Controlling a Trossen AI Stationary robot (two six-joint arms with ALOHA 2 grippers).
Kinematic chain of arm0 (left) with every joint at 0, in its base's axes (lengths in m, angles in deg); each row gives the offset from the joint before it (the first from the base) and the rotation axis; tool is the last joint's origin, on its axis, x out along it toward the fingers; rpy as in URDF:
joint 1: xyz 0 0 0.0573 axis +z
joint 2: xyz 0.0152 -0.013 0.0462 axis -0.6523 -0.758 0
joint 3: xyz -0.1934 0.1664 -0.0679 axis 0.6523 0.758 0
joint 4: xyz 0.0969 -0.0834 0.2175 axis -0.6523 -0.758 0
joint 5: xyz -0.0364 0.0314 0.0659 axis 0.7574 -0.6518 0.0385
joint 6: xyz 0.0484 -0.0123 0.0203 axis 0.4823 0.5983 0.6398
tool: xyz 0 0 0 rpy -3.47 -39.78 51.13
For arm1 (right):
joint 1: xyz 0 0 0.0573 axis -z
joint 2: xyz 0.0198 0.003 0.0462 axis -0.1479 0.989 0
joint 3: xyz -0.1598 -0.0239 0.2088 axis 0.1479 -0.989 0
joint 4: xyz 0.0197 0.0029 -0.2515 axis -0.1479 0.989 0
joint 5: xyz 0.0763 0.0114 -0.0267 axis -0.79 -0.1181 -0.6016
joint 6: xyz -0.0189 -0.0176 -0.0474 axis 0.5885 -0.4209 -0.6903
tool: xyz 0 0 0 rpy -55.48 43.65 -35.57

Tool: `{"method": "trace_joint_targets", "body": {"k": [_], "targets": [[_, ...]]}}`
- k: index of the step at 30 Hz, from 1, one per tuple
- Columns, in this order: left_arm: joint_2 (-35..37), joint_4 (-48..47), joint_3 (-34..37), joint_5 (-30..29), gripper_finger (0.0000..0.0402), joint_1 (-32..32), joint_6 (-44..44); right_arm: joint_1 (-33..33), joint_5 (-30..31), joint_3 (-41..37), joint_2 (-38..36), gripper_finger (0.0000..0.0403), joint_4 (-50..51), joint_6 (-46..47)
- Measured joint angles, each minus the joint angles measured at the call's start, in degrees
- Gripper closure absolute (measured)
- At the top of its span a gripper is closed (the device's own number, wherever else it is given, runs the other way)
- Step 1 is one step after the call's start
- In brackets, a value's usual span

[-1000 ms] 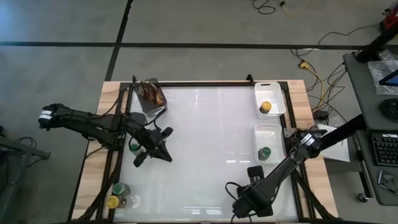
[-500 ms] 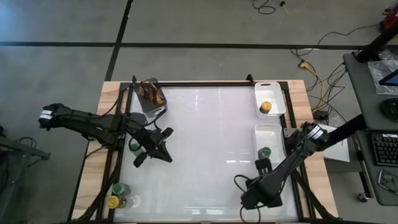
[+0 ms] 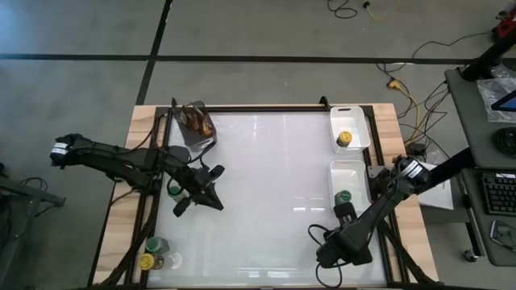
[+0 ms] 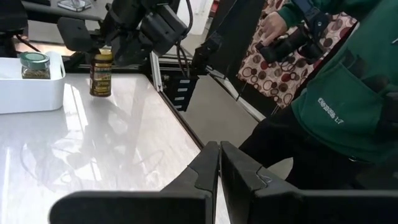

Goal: Sort spices by type
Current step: Put the yellow seasoning bottle into the top white bin

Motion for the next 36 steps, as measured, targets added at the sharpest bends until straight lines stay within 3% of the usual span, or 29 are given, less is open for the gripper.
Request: {"method": "trace_joint_targets", "body": {"k": [10, 22, 29, 32, 36], "targets": [[0.0, 0.2, 0.0, 0.0, 0.0401, -0.1, 0.0, 0.0, -0.2, -2.9, 0.0, 0.0167, -0.4, 0.0], [0.0, 0.7, 0.0, 0.0, 0.0401, -0.2, 0.0, 0.0, 1.3, -3.3, 0.0, 0.0112, 0.2, 4.9], [0.0, 1.0, 0.0, 0.0, 0.0401, -0.3, -0.2, 0.0, 1.5, 0.9, -0.1, 0.0062, 0.2, 7.3], [0.0, 1.0, 0.0, 0.0, 0.0401, -0.3, -0.3, 0.0, 1.5, 3.1, -0.2, 0.0046, 0.1, 10.6], [0.0, 1.0, 0.0, 0.0, 0.0401, -0.3, -0.4, 0.0, 1.0, 4.4, -2.5, 0.0038, 0.1, 23.6]]}}
